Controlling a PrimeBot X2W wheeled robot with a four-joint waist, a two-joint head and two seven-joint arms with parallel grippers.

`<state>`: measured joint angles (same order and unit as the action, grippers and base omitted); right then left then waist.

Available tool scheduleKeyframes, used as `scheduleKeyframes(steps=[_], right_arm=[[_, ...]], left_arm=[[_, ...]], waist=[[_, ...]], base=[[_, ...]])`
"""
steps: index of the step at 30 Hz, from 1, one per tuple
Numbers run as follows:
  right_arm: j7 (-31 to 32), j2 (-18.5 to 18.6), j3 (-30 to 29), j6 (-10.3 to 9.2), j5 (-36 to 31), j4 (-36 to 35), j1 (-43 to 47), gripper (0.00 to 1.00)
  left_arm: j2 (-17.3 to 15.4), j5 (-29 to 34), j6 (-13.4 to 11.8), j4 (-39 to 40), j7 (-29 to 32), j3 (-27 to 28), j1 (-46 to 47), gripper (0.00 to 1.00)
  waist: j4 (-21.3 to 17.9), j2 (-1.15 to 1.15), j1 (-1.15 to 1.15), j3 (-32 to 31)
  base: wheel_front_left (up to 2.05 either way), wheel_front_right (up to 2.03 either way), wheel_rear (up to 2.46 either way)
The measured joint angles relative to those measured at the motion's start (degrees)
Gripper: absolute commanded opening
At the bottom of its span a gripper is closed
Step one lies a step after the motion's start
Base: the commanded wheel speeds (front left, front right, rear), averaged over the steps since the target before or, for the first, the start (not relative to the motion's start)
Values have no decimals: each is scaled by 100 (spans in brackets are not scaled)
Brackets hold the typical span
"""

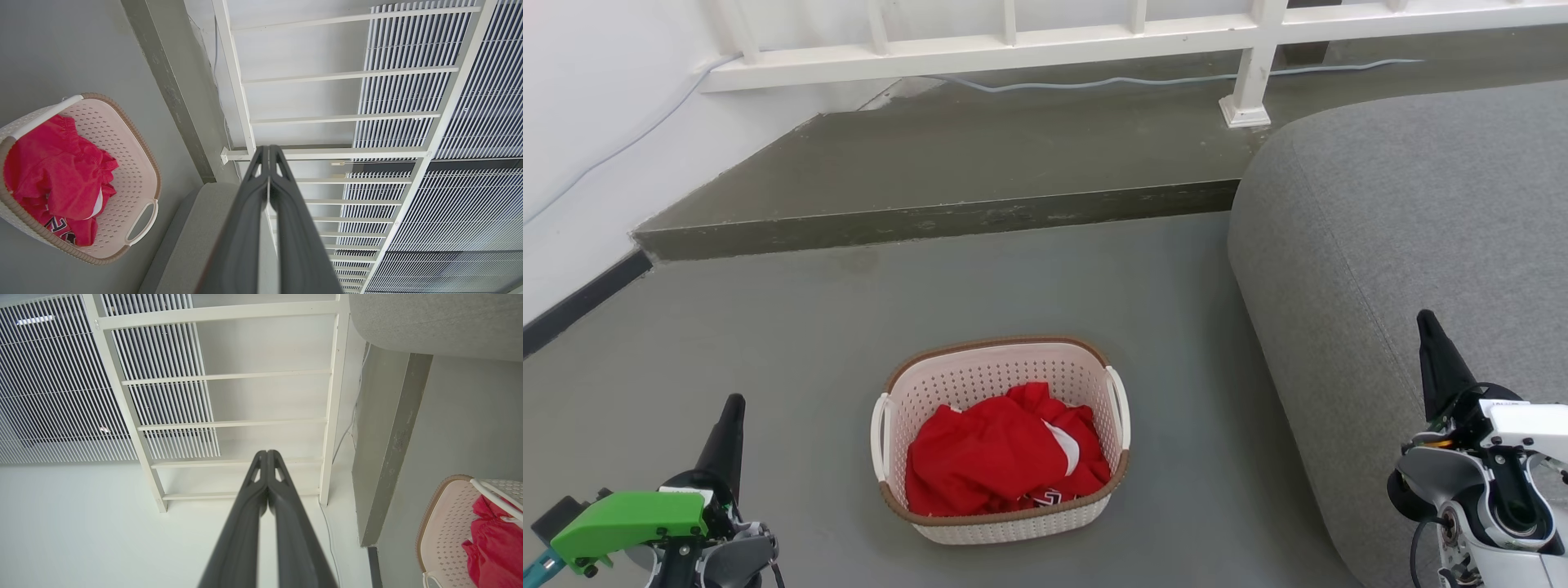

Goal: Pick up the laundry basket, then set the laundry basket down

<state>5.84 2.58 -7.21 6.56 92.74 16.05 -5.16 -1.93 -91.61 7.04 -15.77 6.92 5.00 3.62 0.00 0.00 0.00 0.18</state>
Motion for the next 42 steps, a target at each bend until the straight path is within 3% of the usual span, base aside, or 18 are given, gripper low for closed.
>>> scheduleKeyframes(steps=[21,22,28,42], right_arm=[[1,-1,-2,0,0,0,0,0],[0,-5,-2,-7,0,20,3,100],[-1,-152,40,-9,1,290,275,100],[-135,-146,410,-10,0,90,243,100]], left_arm=[[0,0,0,0,0,0,0,0],[3,1,-1,-19,2,1,-7,100],[125,1,-7,-296,2,-26,-192,100],[122,1,-7,-129,-208,-180,-188,100]], waist=[[0,0,0,0],[0,0,0,0],[0,0,0,1],[-5,0,0,15]], base=[[0,0,0],[0,0,0],[0,0,0],[0,0,0]])
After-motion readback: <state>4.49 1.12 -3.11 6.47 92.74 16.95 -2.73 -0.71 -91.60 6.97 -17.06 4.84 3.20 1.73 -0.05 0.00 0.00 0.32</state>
